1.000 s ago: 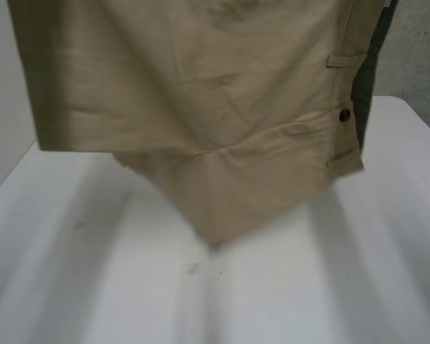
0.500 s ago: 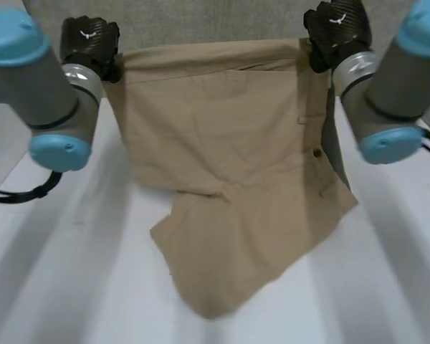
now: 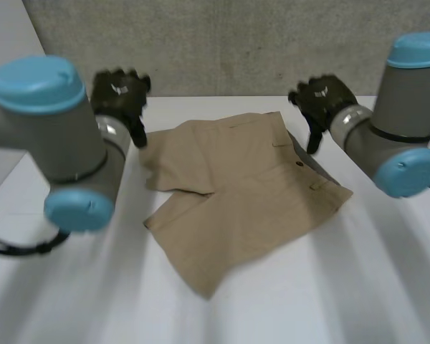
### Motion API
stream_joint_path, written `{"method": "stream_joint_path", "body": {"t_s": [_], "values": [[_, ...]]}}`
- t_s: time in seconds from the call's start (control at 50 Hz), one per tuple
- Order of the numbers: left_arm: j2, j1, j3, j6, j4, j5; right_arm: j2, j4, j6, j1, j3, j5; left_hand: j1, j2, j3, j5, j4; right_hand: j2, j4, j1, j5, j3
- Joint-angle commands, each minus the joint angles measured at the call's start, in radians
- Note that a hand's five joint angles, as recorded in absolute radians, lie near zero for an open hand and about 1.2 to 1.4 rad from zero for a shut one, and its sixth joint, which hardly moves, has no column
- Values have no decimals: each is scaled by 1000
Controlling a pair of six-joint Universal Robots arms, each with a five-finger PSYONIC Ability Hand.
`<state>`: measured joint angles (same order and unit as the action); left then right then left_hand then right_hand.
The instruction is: Fold the shorts.
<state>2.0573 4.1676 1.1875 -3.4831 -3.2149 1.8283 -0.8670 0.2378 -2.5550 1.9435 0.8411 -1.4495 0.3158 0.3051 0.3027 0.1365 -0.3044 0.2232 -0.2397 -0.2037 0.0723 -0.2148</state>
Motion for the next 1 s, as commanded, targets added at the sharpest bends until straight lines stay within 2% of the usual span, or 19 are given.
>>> {"method": "stream_joint_path", "body": {"t_s": [0.02,0.12,0.2,0.24,0.34,0.42,0.54,0.58,0.74,0.78,0.8,0.84,1.0], "values": [[-132,-122,288,148,53,-4,-73,43,284,-106,248,118,258,269,272,263,-270,-4,21,-15,-28,-4],[-132,-201,348,362,199,-18,-63,41,409,-156,319,173,268,278,281,272,-279,196,-180,-216,173,-205],[-111,-225,363,469,254,-27,-34,26,452,-192,339,242,268,278,281,272,-279,217,-200,-236,193,-225],[-99,-233,368,487,254,-32,-17,20,452,-204,339,277,268,278,281,272,-279,223,-206,-242,199,-231],[-83,-251,368,493,224,-35,31,-6,455,-239,339,371,270,281,284,275,-282,331,-315,-351,308,-340],[-57,-257,366,493,185,-29,60,-37,452,-247,339,402,271,281,284,275,-282,384,-368,-404,361,-393],[10,-276,347,492,144,-21,94,-66,458,-251,337,400,253,264,266,258,-264,390,-374,-410,367,-399],[26,-288,336,492,129,-14,100,-78,458,-253,332,400,253,264,266,258,-264,472,-455,-491,448,-480],[95,-322,282,489,95,77,123,-132,457,-256,326,400,259,269,272,264,-270,669,-653,-688,645,-677],[115,-325,265,489,95,88,132,-138,457,-256,322,400,262,272,275,267,-273,780,-763,-799,756,-788],[121,-325,259,489,95,91,137,-143,452,-256,316,400,262,272,275,267,-273,990,-973,-1009,966,-998],[136,-325,245,489,92,94,137,-144,444,-256,306,399,273,284,287,278,-285,1172,-1156,-1192,1149,-1181],[181,-337,181,487,76,127,120,-137,377,-250,308,396,385,396,398,390,-396,1173,-1157,-1193,1149,-1181]]}}
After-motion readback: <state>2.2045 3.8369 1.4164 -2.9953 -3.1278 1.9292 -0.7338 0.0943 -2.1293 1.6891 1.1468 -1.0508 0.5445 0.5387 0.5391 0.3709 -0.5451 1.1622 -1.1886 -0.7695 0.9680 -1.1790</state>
